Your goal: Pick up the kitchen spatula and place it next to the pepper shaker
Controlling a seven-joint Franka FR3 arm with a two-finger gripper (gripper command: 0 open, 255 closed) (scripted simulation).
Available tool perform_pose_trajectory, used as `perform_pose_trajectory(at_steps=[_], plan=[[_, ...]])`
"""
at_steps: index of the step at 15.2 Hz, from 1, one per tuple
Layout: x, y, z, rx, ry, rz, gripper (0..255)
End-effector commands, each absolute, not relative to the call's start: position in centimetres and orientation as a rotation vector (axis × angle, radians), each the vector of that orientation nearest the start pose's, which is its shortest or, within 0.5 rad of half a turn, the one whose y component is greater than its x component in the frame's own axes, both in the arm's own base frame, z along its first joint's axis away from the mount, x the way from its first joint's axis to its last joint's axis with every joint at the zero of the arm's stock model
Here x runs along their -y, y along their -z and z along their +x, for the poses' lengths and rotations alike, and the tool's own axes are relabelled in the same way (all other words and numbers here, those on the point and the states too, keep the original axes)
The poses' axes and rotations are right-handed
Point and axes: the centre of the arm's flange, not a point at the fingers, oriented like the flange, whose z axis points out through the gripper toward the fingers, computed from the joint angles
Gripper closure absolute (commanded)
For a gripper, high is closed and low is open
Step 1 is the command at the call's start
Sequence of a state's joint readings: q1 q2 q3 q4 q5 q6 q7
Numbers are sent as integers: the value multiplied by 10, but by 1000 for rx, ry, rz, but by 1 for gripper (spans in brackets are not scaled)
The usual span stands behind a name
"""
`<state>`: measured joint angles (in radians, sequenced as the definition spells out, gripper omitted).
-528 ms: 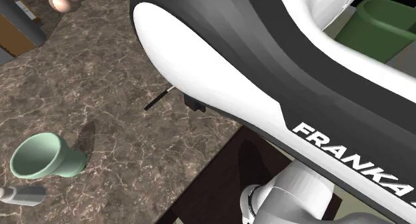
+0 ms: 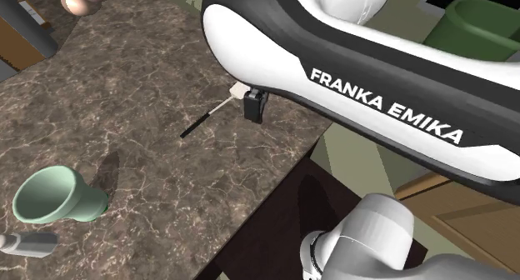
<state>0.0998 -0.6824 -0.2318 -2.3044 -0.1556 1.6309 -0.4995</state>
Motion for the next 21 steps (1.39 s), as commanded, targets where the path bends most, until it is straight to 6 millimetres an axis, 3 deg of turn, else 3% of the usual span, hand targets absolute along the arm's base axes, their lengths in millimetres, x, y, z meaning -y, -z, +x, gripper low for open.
perform_pose_trajectory(at_steps=[1, 8, 16, 21], plan=[[93, -563, 359, 880, 2, -3019, 0], [111, -515, 435, 1519, 35, -2727, 0], [87, -461, 521, 2144, 70, -2232, 0], [83, -437, 526, 2178, 72, -2197, 0]])
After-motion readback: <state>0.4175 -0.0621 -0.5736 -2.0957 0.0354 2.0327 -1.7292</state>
